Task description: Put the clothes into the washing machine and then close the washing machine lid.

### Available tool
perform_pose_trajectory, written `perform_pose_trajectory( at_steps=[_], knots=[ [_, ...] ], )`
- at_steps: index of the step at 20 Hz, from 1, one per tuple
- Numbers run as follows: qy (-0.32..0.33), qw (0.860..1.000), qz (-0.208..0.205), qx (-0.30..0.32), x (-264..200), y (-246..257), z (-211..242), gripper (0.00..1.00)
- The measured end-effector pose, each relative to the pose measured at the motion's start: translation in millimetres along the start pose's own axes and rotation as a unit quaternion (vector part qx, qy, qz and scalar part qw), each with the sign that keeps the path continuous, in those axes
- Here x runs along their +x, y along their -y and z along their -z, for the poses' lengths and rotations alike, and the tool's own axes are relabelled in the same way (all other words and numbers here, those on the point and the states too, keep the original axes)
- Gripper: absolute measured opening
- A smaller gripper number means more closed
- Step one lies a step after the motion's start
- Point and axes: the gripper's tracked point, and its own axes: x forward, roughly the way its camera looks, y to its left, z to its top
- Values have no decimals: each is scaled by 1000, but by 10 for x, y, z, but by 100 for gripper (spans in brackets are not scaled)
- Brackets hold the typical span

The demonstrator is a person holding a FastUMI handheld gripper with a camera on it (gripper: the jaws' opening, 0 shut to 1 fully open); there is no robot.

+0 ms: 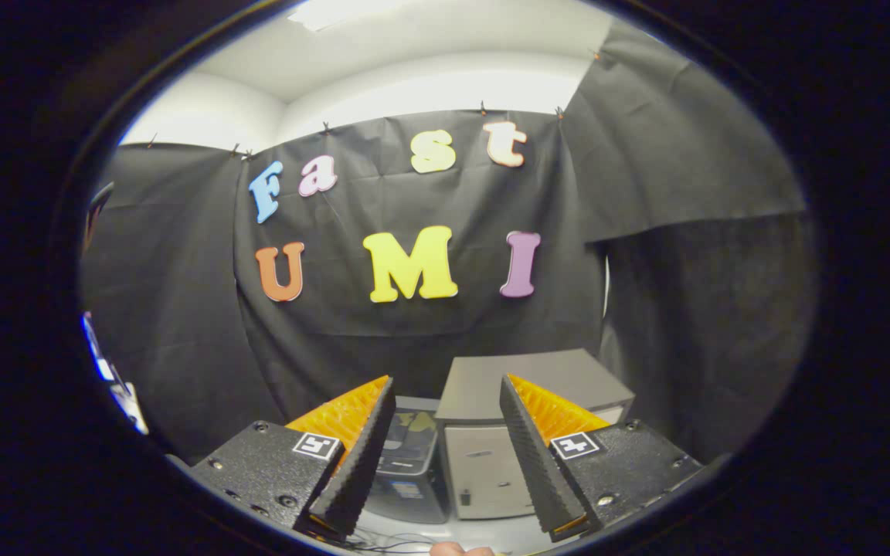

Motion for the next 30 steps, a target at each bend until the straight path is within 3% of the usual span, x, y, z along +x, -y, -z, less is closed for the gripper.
perform_pose_trajectory(
  at_steps=[7, 11, 16, 30],
  knots=[
    [-16, 998, -54, 34, -490, 154, 402, 85],
    [-22, 998, -46, 33, -668, 217, 501, 86],
    [18, 999, -21, 22, -834, 142, 348, 85],
    [9, 1000, -9, 16, -843, 59, 348, 86]
  ],
)
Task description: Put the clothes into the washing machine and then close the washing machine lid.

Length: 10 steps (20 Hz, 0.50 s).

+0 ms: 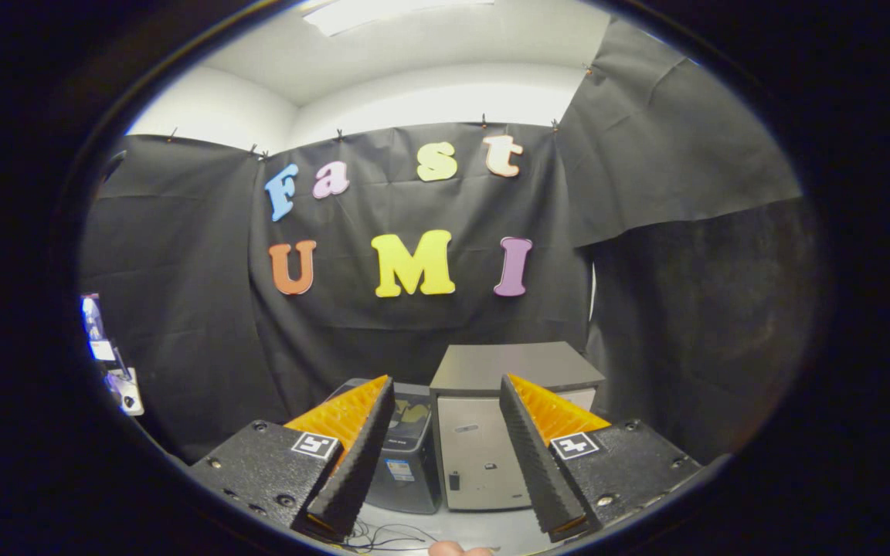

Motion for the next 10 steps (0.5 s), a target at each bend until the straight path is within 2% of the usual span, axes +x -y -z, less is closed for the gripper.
perform_pose_trajectory(
  at_steps=[10],
  knots=[
    [3, 1000, -7, -7, 23, -60, -17, 86]
  ],
)
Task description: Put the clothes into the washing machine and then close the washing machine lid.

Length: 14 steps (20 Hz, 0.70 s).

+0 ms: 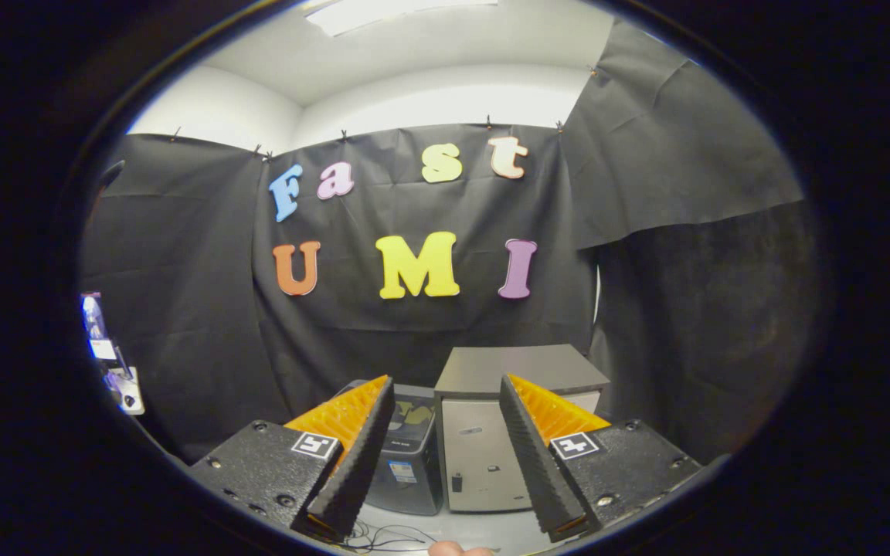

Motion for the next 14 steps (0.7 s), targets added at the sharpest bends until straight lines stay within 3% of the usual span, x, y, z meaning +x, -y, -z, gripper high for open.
perform_pose_trajectory(
  at_steps=[14],
  knots=[
    [-8, 1000, 1, 5, 100, 50, 47, 86]
  ],
)
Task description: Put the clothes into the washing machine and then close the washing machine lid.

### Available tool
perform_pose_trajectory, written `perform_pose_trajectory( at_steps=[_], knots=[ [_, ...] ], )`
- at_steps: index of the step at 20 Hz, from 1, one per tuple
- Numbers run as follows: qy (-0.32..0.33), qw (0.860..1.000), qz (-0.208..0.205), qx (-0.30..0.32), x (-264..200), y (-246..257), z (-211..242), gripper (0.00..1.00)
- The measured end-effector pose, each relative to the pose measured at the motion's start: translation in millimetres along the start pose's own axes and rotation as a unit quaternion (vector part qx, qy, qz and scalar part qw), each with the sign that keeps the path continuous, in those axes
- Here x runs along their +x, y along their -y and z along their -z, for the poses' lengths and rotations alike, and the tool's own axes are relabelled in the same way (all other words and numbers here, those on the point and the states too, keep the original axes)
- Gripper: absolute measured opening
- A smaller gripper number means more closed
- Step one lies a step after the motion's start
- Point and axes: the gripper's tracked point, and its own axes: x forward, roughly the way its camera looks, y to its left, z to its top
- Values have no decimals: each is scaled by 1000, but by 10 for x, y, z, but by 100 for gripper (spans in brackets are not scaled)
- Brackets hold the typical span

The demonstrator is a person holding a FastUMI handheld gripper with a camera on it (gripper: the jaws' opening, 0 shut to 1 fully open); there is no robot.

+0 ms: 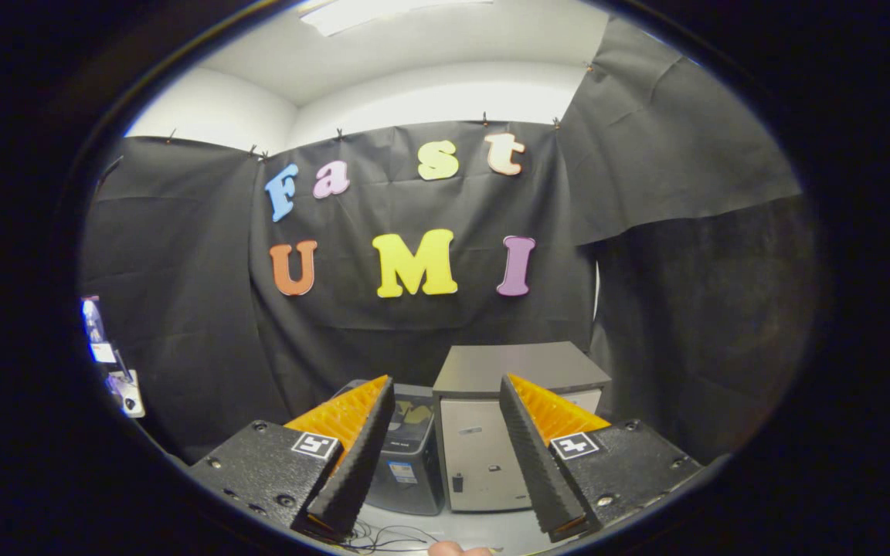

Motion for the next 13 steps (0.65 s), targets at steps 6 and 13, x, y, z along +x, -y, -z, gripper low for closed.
perform_pose_trajectory(
  at_steps=[6, 13],
  knots=[
    [2, 1000, -5, 4, 14, -4, -5, 86],
    [-2, 1000, -5, 8, 25, 41, 9, 86]
  ],
)
